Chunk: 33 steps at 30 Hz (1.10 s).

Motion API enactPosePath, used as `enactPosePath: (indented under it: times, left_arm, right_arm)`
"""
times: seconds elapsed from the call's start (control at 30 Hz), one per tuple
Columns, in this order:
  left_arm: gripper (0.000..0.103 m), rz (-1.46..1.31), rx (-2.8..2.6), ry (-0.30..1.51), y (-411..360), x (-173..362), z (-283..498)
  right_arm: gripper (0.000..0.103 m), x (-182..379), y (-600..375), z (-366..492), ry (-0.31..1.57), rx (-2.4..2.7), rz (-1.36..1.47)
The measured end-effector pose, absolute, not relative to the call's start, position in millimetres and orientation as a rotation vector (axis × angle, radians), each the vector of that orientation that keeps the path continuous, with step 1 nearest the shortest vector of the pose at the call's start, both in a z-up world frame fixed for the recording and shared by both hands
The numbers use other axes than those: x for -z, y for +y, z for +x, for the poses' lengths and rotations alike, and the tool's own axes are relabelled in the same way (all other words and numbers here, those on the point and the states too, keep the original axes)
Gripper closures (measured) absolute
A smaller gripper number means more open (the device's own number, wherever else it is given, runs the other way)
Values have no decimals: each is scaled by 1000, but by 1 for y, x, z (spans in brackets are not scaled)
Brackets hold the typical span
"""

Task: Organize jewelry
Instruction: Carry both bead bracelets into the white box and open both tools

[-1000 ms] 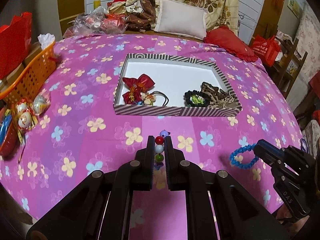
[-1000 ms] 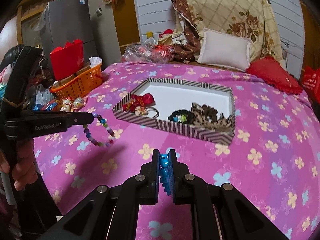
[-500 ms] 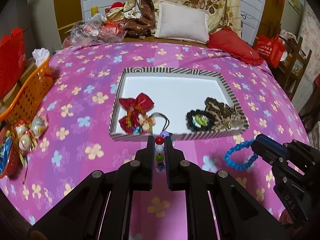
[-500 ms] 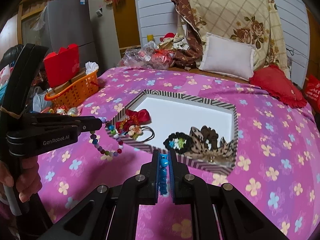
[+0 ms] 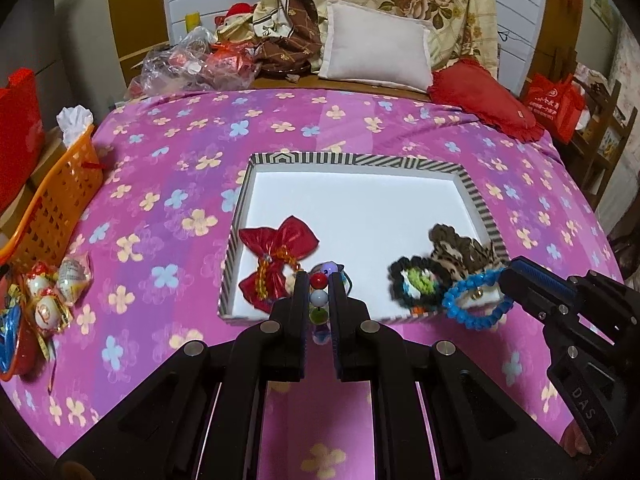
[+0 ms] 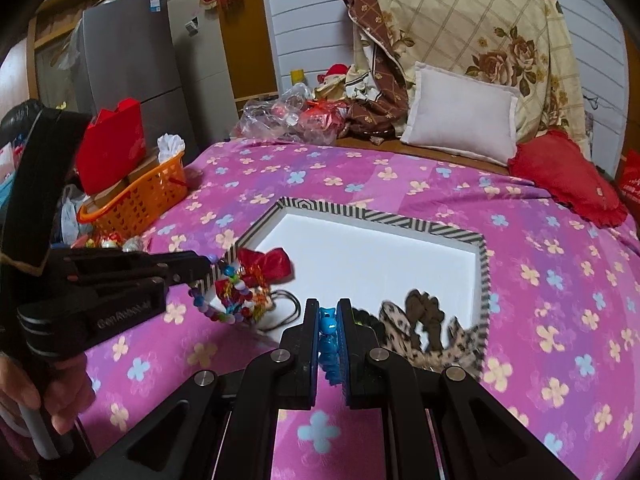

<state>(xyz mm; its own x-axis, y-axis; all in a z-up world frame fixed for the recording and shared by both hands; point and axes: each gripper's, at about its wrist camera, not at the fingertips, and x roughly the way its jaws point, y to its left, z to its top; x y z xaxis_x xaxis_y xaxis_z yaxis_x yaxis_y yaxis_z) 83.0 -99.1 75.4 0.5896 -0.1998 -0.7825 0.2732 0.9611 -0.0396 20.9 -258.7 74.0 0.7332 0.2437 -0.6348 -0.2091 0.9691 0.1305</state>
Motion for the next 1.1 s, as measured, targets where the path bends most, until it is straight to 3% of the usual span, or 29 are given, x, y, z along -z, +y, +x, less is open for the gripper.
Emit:
enactPosePath:
  times: [0.47, 0.83, 0.93, 1.03, 1.1]
  left_arm:
    - [95, 7, 280, 1018, -112, -32, 133]
    - [95, 28, 214, 1075, -102, 7, 139]
    - [95, 38, 198, 1059, -101, 8, 136]
    - [85, 47, 197, 1037, -100, 5, 130]
    - [68, 48, 194, 1022, -98, 2, 126]
  right_arm:
    - [95, -18, -254, 84, 824, -260, 178]
    - [95, 12, -271, 85, 884, -166, 141]
    - [88, 11, -274, 79, 874, -162, 158]
    - [73, 5, -275, 70, 853, -158, 163]
    - [73, 1, -274, 63, 839, -157, 158]
